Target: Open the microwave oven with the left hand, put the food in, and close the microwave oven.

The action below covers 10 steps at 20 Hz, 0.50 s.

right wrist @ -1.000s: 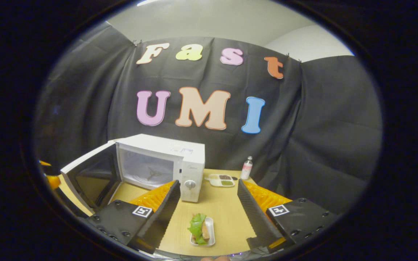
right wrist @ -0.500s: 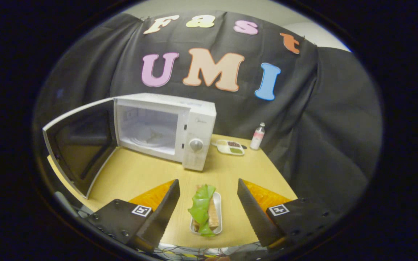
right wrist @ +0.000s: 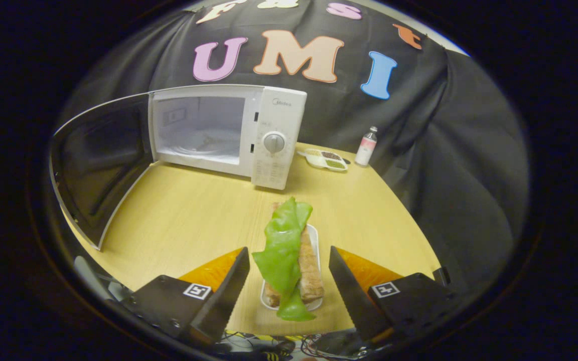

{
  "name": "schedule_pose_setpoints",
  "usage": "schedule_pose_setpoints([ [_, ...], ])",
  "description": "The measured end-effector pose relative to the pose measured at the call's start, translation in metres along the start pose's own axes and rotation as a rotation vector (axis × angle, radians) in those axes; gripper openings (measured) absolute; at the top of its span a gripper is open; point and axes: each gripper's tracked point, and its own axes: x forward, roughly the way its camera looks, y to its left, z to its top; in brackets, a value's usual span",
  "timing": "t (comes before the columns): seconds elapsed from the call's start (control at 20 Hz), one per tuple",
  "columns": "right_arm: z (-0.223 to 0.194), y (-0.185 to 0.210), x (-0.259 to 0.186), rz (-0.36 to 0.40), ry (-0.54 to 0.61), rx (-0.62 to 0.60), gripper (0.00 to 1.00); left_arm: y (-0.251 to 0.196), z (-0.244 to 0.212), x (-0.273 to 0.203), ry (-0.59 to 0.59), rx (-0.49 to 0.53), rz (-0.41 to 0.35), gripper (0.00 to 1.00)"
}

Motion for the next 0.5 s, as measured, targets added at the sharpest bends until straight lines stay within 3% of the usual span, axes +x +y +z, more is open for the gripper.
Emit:
schedule_pose_setpoints([
  [0.05,-0.0015,-0.0001,0.0021,0.002,0.006,0.006,0.83,-0.0024,0.0005,0.0015,-0.003,-0.003,-0.006,0.95],
  [0.2,-0.0060,0.0002,0.0062,0.006,0.032,0.029,0.79,-0.0051,-0.0034,0.0066,0.004,-0.011,-0.016,0.96],
  [0.25,-0.0059,0.0035,0.0068,0.012,0.042,0.035,0.51,-0.0045,-0.0042,0.0077,0.007,-0.015,-0.017,0.96],
  [0.3,-0.0055,0.0005,0.0065,0.007,0.042,0.038,0.56,-0.0054,-0.0036,0.0085,0.007,-0.022,-0.018,0.96],
  [0.35,-0.0056,0.0035,0.0080,0.011,0.049,0.040,0.46,-0.0048,-0.0031,0.0082,0.007,-0.027,-0.018,0.96],
  [0.5,-0.0028,0.0049,0.0098,0.018,0.051,0.037,0.43,-0.0043,-0.0028,0.0096,0.001,-0.032,-0.019,0.96],
])
